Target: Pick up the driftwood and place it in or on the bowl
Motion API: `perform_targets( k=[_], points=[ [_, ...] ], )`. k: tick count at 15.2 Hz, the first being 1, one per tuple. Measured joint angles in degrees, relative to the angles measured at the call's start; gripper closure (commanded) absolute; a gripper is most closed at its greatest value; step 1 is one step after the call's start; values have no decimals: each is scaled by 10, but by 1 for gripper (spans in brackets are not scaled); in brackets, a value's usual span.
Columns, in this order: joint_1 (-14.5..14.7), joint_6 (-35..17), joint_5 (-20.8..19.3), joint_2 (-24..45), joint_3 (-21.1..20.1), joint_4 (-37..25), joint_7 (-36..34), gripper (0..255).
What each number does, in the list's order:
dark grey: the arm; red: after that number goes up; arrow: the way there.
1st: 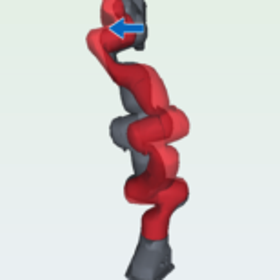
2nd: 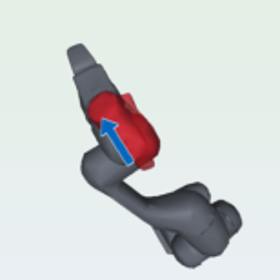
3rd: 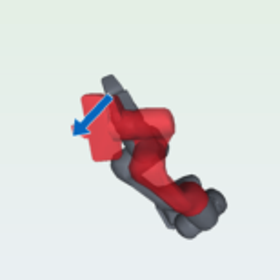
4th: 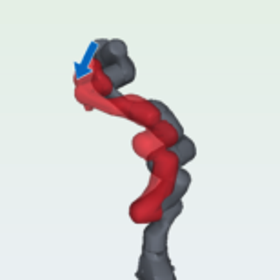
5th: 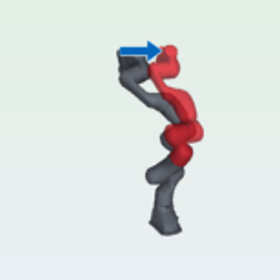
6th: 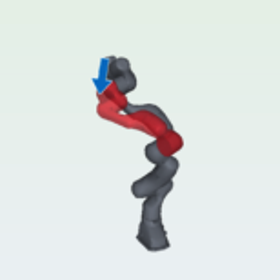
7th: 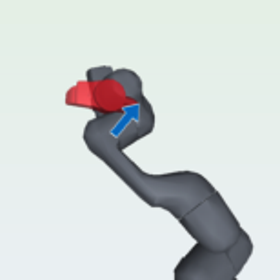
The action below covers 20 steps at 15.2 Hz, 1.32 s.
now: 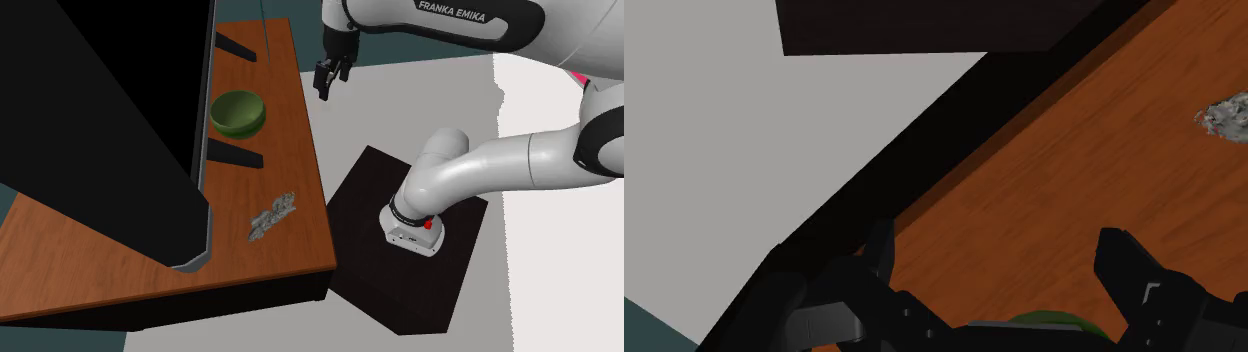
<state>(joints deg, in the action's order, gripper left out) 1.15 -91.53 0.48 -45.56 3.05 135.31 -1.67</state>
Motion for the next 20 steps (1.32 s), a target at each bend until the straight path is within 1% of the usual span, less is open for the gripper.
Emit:
perform_targets(
  k=[2,4,15,20],
  points=[
    [5,-5,1,6,-4,0,2,0],
    [19,-16,3,13,-19,5,8,0],
    [115,-115,14,118,-131,11,39,0],
    [154,-146,10,169,-185,-2,47,0]
  ],
)
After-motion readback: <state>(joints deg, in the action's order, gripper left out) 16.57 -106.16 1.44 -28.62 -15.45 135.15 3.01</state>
